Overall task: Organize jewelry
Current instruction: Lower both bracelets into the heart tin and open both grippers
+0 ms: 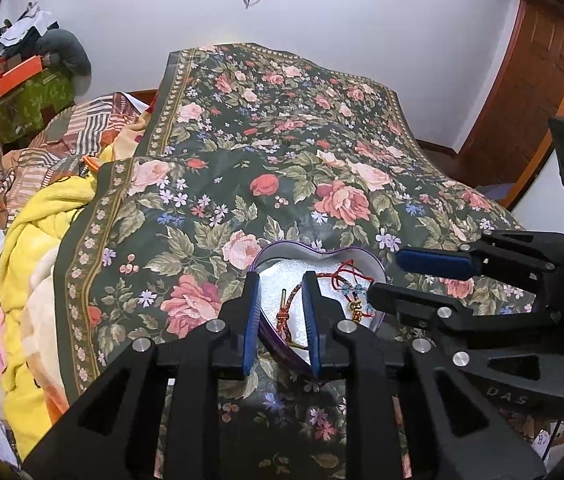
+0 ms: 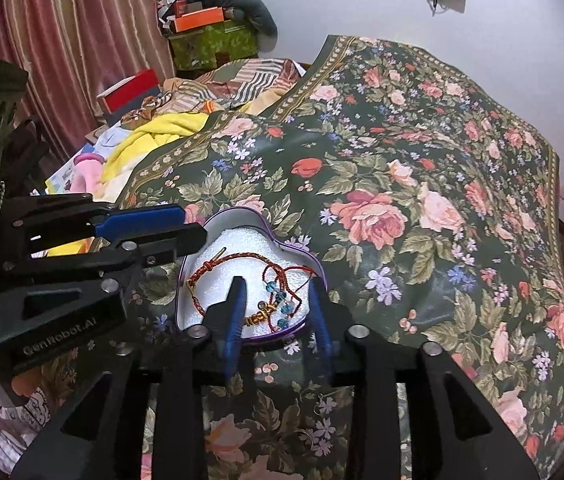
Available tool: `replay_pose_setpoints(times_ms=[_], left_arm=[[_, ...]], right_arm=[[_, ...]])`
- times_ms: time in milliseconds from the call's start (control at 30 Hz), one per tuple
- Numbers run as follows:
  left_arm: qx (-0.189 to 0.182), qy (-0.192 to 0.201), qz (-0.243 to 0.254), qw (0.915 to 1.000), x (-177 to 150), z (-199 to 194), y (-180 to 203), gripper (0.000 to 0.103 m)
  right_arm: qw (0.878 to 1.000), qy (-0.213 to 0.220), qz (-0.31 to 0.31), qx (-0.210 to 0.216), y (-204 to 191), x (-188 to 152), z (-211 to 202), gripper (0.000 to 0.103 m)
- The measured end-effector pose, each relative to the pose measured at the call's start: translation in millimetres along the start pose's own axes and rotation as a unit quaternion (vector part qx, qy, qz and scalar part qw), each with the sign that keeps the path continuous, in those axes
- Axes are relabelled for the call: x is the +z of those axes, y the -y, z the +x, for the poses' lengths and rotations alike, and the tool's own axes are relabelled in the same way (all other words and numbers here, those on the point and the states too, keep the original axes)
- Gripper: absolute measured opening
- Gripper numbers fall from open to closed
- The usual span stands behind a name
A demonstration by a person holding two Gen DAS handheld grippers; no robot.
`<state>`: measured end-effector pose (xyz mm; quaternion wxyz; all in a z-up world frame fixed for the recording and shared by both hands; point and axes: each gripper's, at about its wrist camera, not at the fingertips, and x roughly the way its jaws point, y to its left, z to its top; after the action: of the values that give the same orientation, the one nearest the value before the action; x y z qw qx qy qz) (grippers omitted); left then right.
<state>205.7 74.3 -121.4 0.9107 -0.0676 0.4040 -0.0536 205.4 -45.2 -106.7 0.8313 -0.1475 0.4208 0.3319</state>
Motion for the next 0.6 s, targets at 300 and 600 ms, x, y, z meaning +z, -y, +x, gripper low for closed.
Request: replay_pose_setpoints(times_ms=[300,600], left_arm=[[0.006,0.023,0.004,0.9997,-2,-25,6,0.035],[-0.001,0.034,0.027,0.9991,-10,-53,27,0.042]], right_arm=[[0.999,0.034,0.006,-0.026,3,-4,-28,0.054],[0.997,0.062,0.019,-0.051,15,-21,-66,0.055]])
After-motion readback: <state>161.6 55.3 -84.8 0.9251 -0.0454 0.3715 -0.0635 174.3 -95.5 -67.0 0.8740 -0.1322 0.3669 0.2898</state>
